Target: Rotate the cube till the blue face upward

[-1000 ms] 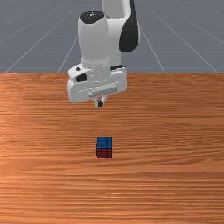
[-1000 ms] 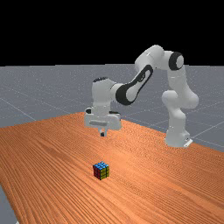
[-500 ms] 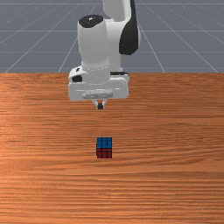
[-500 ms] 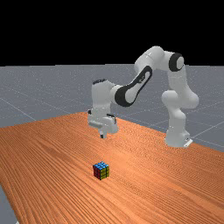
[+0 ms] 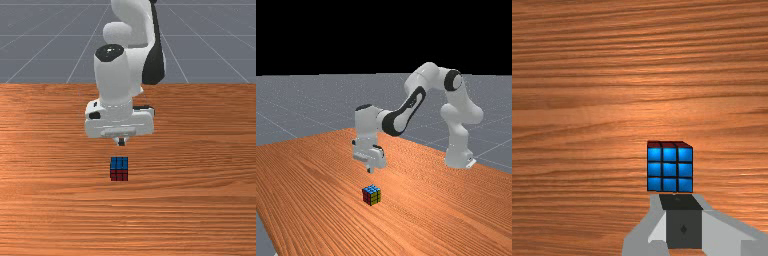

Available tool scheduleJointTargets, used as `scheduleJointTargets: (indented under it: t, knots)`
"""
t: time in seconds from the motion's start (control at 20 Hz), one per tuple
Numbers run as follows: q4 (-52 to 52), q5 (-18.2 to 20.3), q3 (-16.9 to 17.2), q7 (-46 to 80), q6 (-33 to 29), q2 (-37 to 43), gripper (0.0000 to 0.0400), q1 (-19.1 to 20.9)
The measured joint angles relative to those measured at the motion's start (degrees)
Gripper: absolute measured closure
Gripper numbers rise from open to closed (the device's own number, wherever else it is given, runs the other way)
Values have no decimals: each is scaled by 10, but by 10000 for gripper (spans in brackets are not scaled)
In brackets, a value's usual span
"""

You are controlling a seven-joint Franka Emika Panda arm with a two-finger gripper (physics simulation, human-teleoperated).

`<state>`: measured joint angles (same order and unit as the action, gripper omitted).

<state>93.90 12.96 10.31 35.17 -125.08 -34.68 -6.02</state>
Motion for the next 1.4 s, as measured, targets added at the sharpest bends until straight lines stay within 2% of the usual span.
scheduleJointTargets:
  t: [0.3, 0.75, 0.9, 1.1, 1.4]
  knots:
    - [-27, 18, -15, 7, -18, -72, 400, -1]
    - [-34, 23, -14, 14, -45, -101, 400, 1]
    - [-31, 10, -2, 35, -63, -102, 400, -15]
    - [-24, -23, 23, 81, -98, -105, 387, -58]
    - [-5, -33, 19, 108, -108, -108, 400, -96]
